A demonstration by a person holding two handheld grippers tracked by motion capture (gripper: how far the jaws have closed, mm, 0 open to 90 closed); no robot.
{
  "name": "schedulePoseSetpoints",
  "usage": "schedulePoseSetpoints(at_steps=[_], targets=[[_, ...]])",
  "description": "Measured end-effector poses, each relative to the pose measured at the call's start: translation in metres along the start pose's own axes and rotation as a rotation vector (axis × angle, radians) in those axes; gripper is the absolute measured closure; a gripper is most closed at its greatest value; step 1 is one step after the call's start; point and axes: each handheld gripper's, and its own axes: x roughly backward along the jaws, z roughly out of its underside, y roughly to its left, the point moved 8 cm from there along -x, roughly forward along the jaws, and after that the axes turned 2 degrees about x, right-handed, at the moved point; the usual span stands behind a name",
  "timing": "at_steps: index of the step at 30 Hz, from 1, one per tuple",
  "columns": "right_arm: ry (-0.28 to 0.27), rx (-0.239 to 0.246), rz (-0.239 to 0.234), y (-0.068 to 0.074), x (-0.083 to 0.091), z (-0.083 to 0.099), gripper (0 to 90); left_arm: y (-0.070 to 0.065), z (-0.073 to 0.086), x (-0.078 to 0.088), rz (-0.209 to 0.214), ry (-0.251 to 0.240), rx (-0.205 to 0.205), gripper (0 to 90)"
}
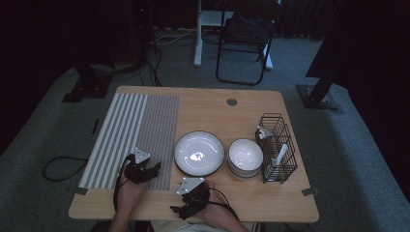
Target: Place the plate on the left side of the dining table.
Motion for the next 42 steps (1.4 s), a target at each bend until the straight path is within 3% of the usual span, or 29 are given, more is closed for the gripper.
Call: schedulePoseSetpoints(at_steps=[7, 13, 18, 20, 28, 32, 36, 42], targets=[[0.000, -0.011, 0.011, -0.001, -0.001, -0.001, 15.6, 0.000, 0.000, 0.000, 0.000, 0.000, 0.000, 46.3], [-0.010, -0.012, 0.009, 0.000, -0.001, -0.003, 23.1, 0.000, 0.000, 0.000, -0.003, -0.001, 0.000, 46.2], [-0.005, -0.009, 0.014, 0.001, 0.002, -0.003, 34.7, 0.000, 0.000, 0.000, -0.003, 0.000, 0.002, 46.3], [-0.016, 0.006, 0.045, 0.000, 0.004, -0.004, 37.6, 0.000, 0.000, 0.000, -0.002, -0.001, 0.003, 46.3], [-0.039, 0.019, 0.041, 0.004, 0.017, -0.012, 42.5, 0.000, 0.000, 0.000, 0.000, -0.001, 0.004, 46.1], [-0.055, 0.017, 0.063, 0.004, 0.030, -0.018, 42.2, 0.000, 0.000, 0.000, 0.001, -0.001, 0.004, 46.1], [-0.052, 0.034, 0.122, -0.004, 0.040, -0.020, 40.0, 0.000, 0.000, 0.000, 0.001, 0.000, 0.004, 46.1], [-0.078, 0.019, 0.173, -0.016, 0.052, -0.022, 41.4, 0.000, 0.000, 0.000, 0.001, -0.001, 0.004, 46.1]])
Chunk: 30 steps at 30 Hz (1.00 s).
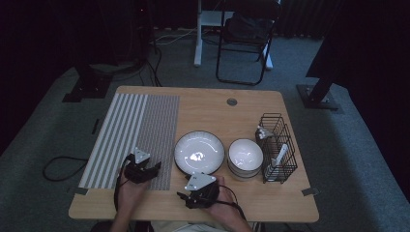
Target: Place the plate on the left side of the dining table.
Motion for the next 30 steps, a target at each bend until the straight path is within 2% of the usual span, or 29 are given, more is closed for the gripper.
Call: schedulePoseSetpoints(at_steps=[4, 6, 14, 24, 30], targets=[[-0.012, -0.016, 0.029, -0.008, 0.006, -0.001, 41.6, 0.000, 0.000, 0.000, 0.000, 0.000, 0.000, 46.1], [-0.013, -0.032, 0.088, -0.022, 0.014, 0.001, 42.7, 0.000, 0.000, 0.000, 0.000, 0.000, 0.000, 46.1], [-0.001, -0.049, 0.188, -0.042, 0.023, 0.010, 43.7, 0.000, 0.000, 0.000, 0.001, 0.000, 0.000, 46.2], [0.003, -0.060, 0.233, -0.051, 0.033, 0.016, 48.6, 0.003, -0.002, 0.002, -0.010, 0.011, 0.013, 47.4], [-0.011, -0.097, 0.236, -0.058, 0.042, 0.023, 54.0, 0.004, -0.015, 0.010, -0.001, -0.012, 0.007, 50.1]])
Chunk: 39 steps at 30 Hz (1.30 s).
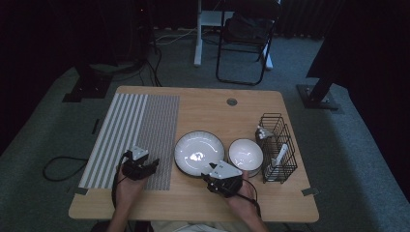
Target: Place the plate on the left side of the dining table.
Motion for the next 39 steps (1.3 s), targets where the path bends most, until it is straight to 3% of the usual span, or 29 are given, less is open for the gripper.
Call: schedulePoseSetpoints(at_steps=[10, 11, 15, 21, 30, 33, 39], targets=[[-0.014, -0.066, -0.014, -0.003, 0.003, 0.013, 60.2, -0.008, -0.039, -0.002, 0.026, -0.035, -0.062, 52.2], [-0.015, -0.076, -0.011, -0.003, 0.003, 0.014, 60.5, -0.012, -0.050, -0.006, 0.042, -0.046, -0.071, 52.2], [-0.002, -0.084, 0.009, -0.006, 0.004, 0.022, 62.5, -0.020, -0.070, -0.015, 0.059, -0.057, -0.101, 52.2], [0.013, -0.069, 0.059, -0.008, 0.000, 0.029, 63.4, -0.028, -0.092, -0.031, 0.086, -0.057, -0.113, 54.4], [0.027, -0.094, 0.063, -0.012, -0.005, 0.037, 63.5, -0.044, -0.107, -0.057, 0.126, -0.017, -0.150, 65.2], [0.027, -0.094, 0.063, -0.012, -0.005, 0.038, 64.0, -0.047, -0.108, -0.063, 0.142, -0.007, -0.137, 71.2], [0.026, -0.094, 0.067, -0.012, -0.007, 0.038, 65.3, -0.051, -0.105, -0.074, 0.161, 0.023, -0.129, 75.0]])
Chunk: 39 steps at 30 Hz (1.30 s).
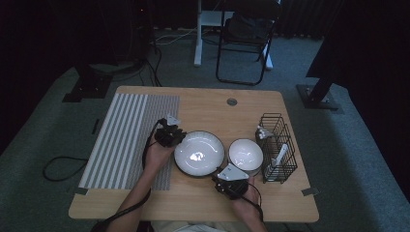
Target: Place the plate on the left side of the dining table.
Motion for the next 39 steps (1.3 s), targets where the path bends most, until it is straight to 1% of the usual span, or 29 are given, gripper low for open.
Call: schedulePoseSetpoints(at_steps=[2, 7, 10, 14, 17, 19, 20, 21, 24, 25, 26, 27, 31, 35, 38, 39], targets=[[-0.001, -0.002, 0.000, 0.000, 0.000, 0.000, 65.5, 0.000, 0.000, -0.002, 0.010, 0.004, 0.007, 75.9], [0.001, 0.012, 0.002, 0.000, 0.000, 0.000, 65.1, -0.003, 0.002, -0.006, 0.034, 0.014, 0.015, 79.5], [0.001, 0.015, 0.003, 0.000, 0.000, 0.000, 65.2, -0.005, 0.003, -0.007, 0.036, 0.017, 0.016, 80.6], [0.003, 0.016, 0.007, 0.000, -0.001, 0.000, 65.2, -0.002, 0.001, -0.004, 0.051, 0.014, 0.045, 82.9], [0.004, 0.024, 0.013, 0.000, -0.003, 0.000, 65.0, -0.002, 0.001, 0.000, 0.049, 0.011, 0.043, 83.4], [0.001, 0.024, 0.011, 0.000, -0.003, 0.000, 65.3, -0.001, 0.001, 0.001, 0.069, 0.001, 0.068, 83.4], [0.001, 0.024, 0.011, 0.000, -0.003, 0.000, 65.3, -0.001, 0.001, 0.001, 0.069, 0.001, 0.068, 83.4], [-0.002, 0.025, 0.010, 0.000, -0.003, 0.000, 65.7, 0.001, 0.001, 0.002, 0.091, -0.007, 0.094, 83.5], [-0.005, 0.022, 0.007, 0.000, -0.004, 0.001, 66.0, 0.002, 0.001, 0.005, 0.112, -0.013, 0.114, 83.2], [-0.005, 0.022, 0.007, 0.000, -0.004, 0.001, 66.0, 0.002, 0.001, 0.005, 0.112, -0.013, 0.114, 83.2], [-0.005, 0.019, 0.005, 0.000, -0.004, 0.001, 65.8, 0.004, 0.000, 0.008, 0.130, -0.021, 0.128, 83.2], [-0.005, 0.019, 0.005, 0.000, -0.004, 0.001, 65.8, 0.004, 0.000, 0.008, 0.130, -0.021, 0.128, 83.1], [-0.005, 0.009, 0.003, 0.001, -0.006, 0.001, 65.4, 0.006, 0.000, 0.014, 0.155, -0.025, 0.130, 82.6], [-0.006, 0.009, 0.004, 0.001, -0.008, 0.001, 65.6, 0.009, 0.003, 0.017, 0.174, -0.033, 0.154, 82.5], [-0.006, 0.017, 0.009, 0.001, -0.008, 0.001, 65.8, 0.011, 0.006, 0.017, 0.176, -0.029, 0.161, 82.4], [-0.005, 0.016, 0.008, 0.001, -0.008, 0.001, 66.0, 0.011, 0.008, 0.016, 0.176, -0.025, 0.170, 82.0]])
